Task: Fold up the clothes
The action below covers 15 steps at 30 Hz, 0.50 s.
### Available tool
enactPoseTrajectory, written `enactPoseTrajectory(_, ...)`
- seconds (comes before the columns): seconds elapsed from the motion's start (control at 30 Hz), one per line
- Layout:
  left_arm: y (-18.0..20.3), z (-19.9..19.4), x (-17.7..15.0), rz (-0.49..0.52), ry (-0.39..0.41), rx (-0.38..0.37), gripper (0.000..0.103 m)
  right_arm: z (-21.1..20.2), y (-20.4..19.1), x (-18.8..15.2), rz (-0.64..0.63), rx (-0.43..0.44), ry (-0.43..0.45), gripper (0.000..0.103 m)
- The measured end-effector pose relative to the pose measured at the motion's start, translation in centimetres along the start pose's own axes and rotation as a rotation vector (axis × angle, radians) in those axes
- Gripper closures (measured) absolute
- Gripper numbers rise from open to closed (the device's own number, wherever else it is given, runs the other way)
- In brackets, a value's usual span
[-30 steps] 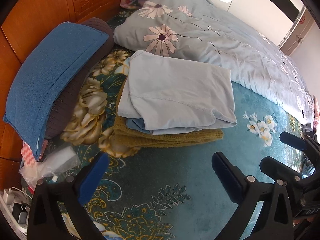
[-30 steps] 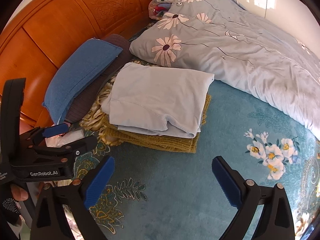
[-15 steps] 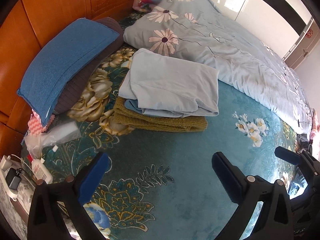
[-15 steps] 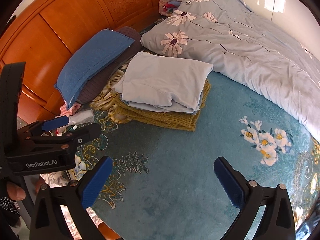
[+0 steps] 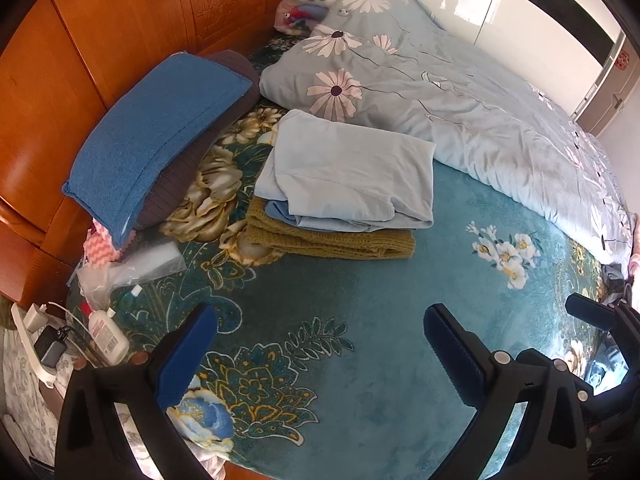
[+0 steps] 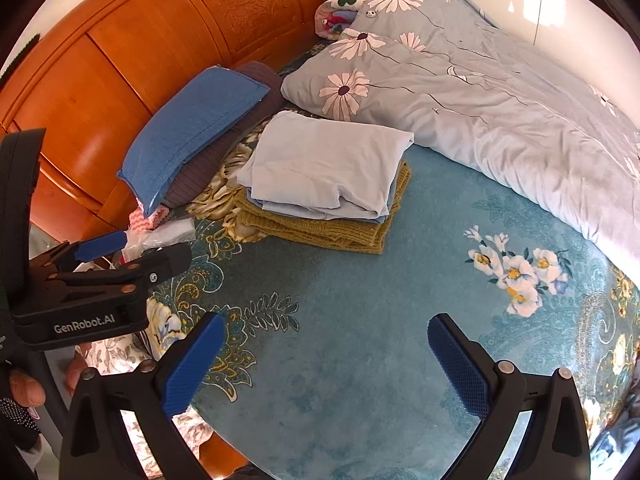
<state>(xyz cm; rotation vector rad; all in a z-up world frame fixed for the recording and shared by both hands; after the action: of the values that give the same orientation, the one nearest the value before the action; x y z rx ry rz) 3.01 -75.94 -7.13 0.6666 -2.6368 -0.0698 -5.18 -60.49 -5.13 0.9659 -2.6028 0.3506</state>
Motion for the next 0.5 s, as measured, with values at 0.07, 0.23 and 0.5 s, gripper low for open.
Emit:
enactPoseTrajectory(0.07,-0.03,-0.13,-0.14,-0.003,-0.006,-0.018,0.000,-0.27,-0.01,-0.05,0.003,0.002,0.000,0.000)
enactPoseTrajectory(0.23,0.05,-0.32,-0.26,-0.009,-0.003,-0.007,0.000,-0.59,-0.05,-0.15,0.002,0.002,-0.001,0.000)
enactPoseTrajectory(0.5,0.19,-0.06,-0.38,-0.015,-0.003,-0.003,0.000,-0.48,0.12,-0.10,0.006,-0.008,-0.006,0.000)
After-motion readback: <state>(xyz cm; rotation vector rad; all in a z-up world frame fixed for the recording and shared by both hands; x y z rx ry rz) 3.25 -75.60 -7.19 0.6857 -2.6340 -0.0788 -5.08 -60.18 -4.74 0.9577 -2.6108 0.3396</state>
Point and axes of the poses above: each gripper's, at about its wrist camera, not at the fingertips, and z roughly the way its jaws point, y to its right, x to its top, the point moved 3 cm from there along z, roughly the way its jaws point, and after that the axes turned 5 degrees about -x, right-handed, at the moved point
